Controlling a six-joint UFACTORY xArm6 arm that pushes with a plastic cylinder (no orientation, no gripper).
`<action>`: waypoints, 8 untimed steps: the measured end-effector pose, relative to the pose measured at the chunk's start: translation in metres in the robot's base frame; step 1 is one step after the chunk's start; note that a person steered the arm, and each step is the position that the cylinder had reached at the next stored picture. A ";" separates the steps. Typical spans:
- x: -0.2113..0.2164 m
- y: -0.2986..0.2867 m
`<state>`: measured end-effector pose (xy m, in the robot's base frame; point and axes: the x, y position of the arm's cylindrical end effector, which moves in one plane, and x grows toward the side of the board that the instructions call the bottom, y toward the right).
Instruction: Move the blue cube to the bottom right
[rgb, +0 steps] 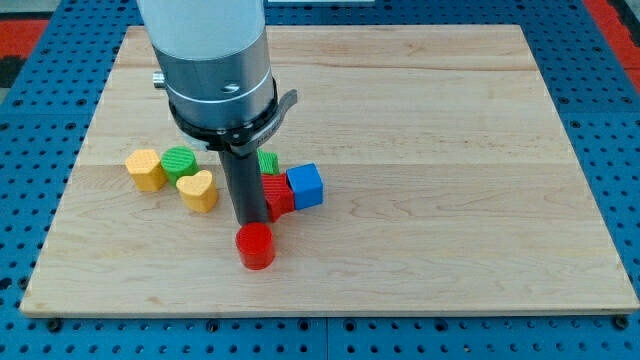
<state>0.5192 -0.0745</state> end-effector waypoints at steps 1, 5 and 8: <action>-0.011 -0.010; -0.047 0.062; -0.091 0.076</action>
<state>0.4277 0.0010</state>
